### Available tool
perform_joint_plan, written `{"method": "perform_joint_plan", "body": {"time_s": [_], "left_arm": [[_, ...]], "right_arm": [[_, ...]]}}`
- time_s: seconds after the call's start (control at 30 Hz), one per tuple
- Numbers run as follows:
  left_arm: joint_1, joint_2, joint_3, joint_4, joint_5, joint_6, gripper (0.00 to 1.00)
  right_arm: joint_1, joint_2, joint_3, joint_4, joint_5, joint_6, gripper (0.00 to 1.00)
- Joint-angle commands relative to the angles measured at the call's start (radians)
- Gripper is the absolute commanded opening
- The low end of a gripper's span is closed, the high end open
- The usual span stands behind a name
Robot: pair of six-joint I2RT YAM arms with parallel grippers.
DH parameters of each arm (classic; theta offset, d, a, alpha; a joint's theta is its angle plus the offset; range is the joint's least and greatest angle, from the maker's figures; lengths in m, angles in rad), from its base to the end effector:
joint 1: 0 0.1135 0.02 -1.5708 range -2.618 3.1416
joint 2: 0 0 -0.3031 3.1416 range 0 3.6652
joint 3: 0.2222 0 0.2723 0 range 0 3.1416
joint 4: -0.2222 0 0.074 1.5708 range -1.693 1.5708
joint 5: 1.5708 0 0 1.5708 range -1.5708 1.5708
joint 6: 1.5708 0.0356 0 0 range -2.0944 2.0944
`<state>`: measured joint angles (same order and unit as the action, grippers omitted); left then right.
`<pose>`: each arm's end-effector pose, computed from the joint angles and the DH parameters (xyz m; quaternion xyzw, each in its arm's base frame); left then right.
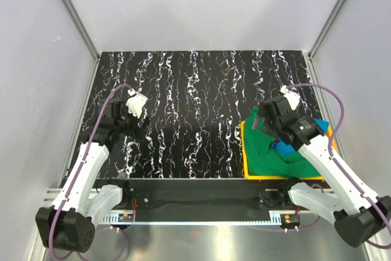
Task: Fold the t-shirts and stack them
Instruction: Grab the tshirt from the pile
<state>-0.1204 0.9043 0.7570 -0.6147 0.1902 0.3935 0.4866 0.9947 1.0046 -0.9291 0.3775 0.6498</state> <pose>0.1808 -0.0287 0.2969 0.2687 0.8756 -0.0332 0.3999 0.1695 0.0748 0.3452 0.1357 0.9226 0.0193 0.3606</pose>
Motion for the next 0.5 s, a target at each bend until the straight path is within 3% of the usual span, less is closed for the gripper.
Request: {"method": "perform_joint_plan", "body": {"time_s": [0.0,0.1,0.17,0.3,0.33,0.47], "left_arm": [[0.007,-0.008,0.031,-0.023,-0.017,-0.047,0.99],[0.014,-0.011,0.059,-0.025,-0.044,-0.1,0.99],[0.016,-0.007,0.085,-0.042,-0.012,-0.09,0.99],[0.016,0.011,0.126,-0.097,0.003,-0.025,0.99],[0.016,0.011,0.131,-0.109,-0.018,-0.019,0.99],[0.016,-0.002,0.128,-0.109,-0.061,-0.005,0.99]], "right_arm": [[-0.011,-0.051,-0.064,-0.028,0.009,0.088,0.93],[-0.025,-0.03,-0.13,0.027,-0.031,0.097,0.92],[-0.051,0.014,-0.17,0.094,-0.055,0.088,0.86],[-0.065,0.084,-0.198,0.099,-0.071,0.074,0.24],[-0.065,0.084,-0.192,0.095,-0.063,0.068,0.0],[-0.063,0.047,-0.085,-0.029,0.047,0.028,0.0]]}}
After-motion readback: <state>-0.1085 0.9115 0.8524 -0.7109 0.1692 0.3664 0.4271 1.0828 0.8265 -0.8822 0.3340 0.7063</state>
